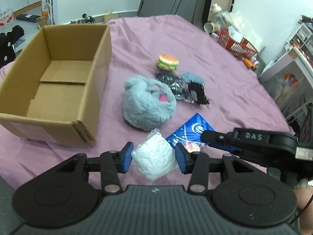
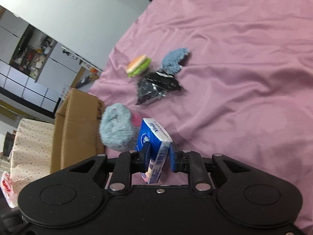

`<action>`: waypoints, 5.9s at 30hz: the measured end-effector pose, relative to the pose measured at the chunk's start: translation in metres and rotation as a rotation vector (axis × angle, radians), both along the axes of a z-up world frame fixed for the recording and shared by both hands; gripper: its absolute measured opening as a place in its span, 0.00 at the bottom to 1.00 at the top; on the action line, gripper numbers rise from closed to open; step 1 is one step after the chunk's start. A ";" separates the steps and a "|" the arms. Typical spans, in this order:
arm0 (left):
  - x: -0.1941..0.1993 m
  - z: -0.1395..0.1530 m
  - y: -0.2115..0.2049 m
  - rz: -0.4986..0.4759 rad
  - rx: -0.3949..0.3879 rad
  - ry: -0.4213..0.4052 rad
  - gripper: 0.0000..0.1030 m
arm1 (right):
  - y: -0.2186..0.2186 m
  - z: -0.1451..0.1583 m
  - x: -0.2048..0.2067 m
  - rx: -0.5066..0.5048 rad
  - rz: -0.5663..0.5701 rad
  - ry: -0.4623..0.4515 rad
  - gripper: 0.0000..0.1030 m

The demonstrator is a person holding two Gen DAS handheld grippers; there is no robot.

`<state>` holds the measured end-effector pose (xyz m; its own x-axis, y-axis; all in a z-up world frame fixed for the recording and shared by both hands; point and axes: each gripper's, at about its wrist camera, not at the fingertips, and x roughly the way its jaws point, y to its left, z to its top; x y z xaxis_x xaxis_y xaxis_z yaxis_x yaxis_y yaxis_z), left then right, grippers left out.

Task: Organize soft objects
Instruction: 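Close left tool on the white tissue pack while right tool grasps the blue tissue box, then carry both packs over the cardboard box and open left tool to drop the white pack, then lower the blue tissue box into the cardboard box and open right tool, then move both tools to the grey fluffy plush, then close both tools on the grey fluffy plush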

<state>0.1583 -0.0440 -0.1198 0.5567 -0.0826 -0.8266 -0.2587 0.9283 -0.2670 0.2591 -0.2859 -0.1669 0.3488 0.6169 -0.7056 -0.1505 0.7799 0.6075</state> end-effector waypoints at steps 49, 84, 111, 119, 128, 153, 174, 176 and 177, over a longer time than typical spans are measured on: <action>-0.030 0.039 0.182 0.231 -0.044 -0.112 0.44 | 0.172 0.098 -0.032 -0.006 0.190 -0.293 0.19; -0.030 0.050 0.188 0.263 0.035 -0.082 0.78 | 0.178 0.096 -0.034 -0.084 0.241 -0.210 0.51; -0.010 0.074 0.086 0.187 0.079 -0.078 0.79 | 0.080 0.104 0.003 -0.072 0.158 -0.208 0.59; 0.006 0.070 0.061 0.211 0.068 -0.075 0.79 | 0.069 0.090 0.026 -0.016 0.156 -0.183 0.60; 0.036 0.054 0.028 0.166 0.065 -0.072 0.62 | 0.047 0.036 0.050 0.107 0.138 -0.063 0.51; 0.095 -0.027 0.011 0.174 0.055 0.111 0.27 | 0.057 -0.023 0.089 0.177 0.198 0.106 0.31; 0.071 0.029 0.015 0.148 0.014 -0.036 0.15 | 0.063 0.040 0.062 0.120 0.195 -0.055 0.07; 0.067 0.037 0.018 0.144 0.008 -0.051 0.15 | 0.067 0.049 0.058 0.115 0.190 -0.068 0.07; 0.065 0.041 0.020 0.142 0.006 -0.059 0.15 | 0.069 0.054 0.056 0.115 0.187 -0.073 0.07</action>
